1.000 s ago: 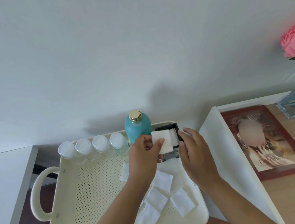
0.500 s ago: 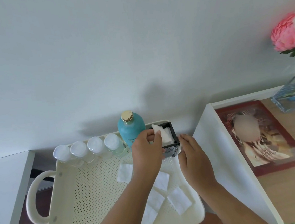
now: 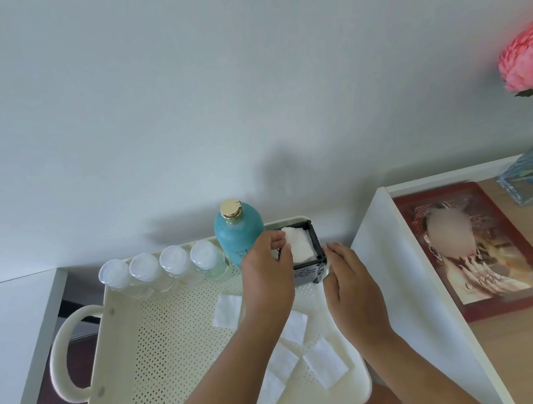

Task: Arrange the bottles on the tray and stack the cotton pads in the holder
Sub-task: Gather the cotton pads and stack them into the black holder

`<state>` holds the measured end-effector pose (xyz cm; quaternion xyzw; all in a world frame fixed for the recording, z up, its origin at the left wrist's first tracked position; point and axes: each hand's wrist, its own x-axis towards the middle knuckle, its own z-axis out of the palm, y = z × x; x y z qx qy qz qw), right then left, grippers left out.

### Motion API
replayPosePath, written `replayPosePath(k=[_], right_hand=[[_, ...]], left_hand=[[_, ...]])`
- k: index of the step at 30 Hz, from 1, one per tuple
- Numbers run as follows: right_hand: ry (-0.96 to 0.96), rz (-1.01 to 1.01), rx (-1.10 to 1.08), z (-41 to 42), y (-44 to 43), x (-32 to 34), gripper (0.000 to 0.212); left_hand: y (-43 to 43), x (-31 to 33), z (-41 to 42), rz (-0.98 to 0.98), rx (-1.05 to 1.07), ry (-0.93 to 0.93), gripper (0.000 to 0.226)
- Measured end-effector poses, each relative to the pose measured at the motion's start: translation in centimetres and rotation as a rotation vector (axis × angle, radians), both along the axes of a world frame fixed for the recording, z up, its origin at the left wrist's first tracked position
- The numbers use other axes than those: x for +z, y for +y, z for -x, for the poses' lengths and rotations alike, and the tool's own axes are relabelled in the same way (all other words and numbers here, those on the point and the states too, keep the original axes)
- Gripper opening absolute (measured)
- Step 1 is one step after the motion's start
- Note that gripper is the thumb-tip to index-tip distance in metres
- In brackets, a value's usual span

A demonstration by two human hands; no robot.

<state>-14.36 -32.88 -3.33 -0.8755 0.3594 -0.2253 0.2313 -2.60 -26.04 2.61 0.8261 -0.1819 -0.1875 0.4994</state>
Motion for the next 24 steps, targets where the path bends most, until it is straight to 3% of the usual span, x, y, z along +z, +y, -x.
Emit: replayPosePath(k=[6,12,20,24], right_hand=[[-0.014,0.007,-0.011,0.0,0.0,-0.1,0.042],[-0.036,-0.001,-0.013,-0.1,0.0,-0.1,0.042],[-0.032,-0.005,-0.006,0.0,0.0,-0.1,0.042],[-0.026,-0.004,0.009,0.1,0.0,0.1,0.042]], left_hand=[[0.8,0.1,-0.1,-0.114,-0.112,-0.26,0.027],[2.2,-0.5,0.6,-0.316,-0.303,-0.695,0.023],[2.1,-1.1,0.5,-0.416,-0.456,-0.755,0.03],[2.6,-0.8,0.4,-0.342,-0.438,-0.731,0.027]])
